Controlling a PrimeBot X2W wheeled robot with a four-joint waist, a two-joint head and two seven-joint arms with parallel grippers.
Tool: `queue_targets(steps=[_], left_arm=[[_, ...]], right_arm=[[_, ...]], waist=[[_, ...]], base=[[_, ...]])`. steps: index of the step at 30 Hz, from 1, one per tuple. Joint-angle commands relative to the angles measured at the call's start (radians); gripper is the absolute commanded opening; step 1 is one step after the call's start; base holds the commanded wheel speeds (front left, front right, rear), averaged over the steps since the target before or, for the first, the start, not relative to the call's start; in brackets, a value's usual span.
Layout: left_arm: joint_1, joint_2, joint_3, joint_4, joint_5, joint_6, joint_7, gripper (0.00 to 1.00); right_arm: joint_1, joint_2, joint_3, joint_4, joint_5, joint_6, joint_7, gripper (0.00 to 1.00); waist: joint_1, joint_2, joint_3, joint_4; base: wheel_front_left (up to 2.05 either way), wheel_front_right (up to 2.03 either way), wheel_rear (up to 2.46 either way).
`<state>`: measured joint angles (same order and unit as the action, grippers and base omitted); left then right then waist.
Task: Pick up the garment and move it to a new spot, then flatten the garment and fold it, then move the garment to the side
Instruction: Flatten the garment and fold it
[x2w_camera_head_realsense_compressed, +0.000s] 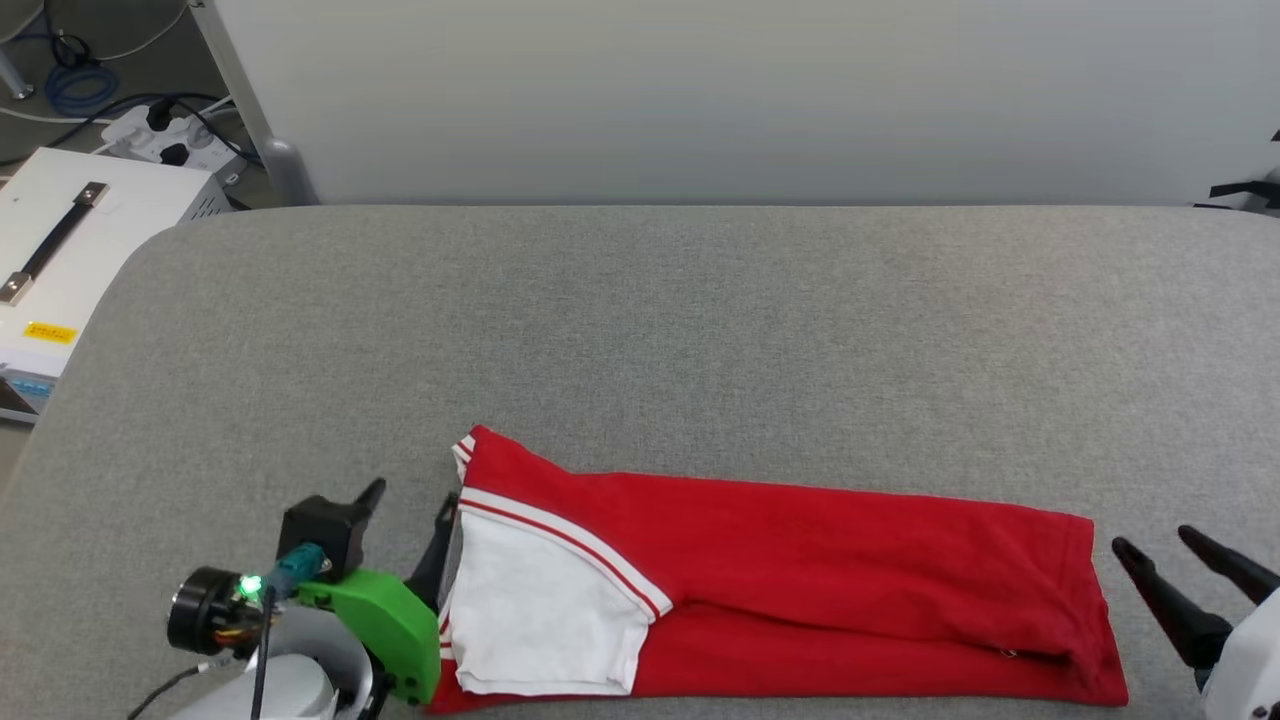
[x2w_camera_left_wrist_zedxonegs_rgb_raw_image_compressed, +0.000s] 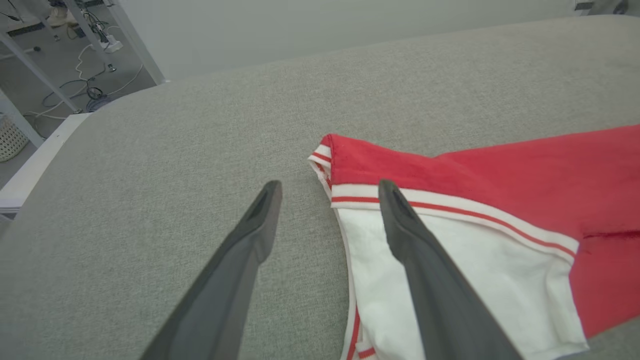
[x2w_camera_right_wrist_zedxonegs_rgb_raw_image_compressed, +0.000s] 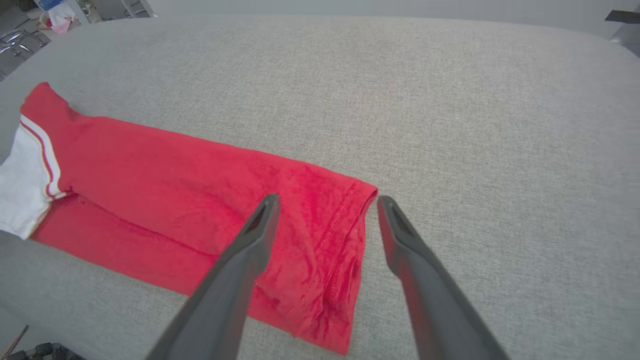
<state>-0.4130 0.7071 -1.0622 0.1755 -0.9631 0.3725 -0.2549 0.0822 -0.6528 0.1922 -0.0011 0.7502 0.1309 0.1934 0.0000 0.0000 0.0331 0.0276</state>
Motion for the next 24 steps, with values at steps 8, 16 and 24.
queue_targets(steps=[8,16,24], left_arm=[[0.177,-0.067,0.324,-0.14,0.262,0.11,-0.007,1.0],[0.347,-0.206,0.591,-0.204,0.496,0.082,-0.007,1.0],[0.38,-0.327,0.718,-0.181,0.617,-0.024,-0.007,1.0]], right_arm=[[-0.004,0.045,-0.151,-0.074,-0.047,0.0,0.103,1.0],[-0.045,0.001,-0.126,-0.015,0.095,0.0,0.377,1.0],[-0.092,0.001,-0.088,0.092,0.139,0.0,0.451,1.0]], waist=[[0.0,0.0,0.014,0.011],[0.0,0.0,0.056,0.047],[0.0,0.0,0.106,0.091]], base=[[0.0,0.0,0.0],[0.0,0.0,0.0],[0.0,0.0,0.0]])
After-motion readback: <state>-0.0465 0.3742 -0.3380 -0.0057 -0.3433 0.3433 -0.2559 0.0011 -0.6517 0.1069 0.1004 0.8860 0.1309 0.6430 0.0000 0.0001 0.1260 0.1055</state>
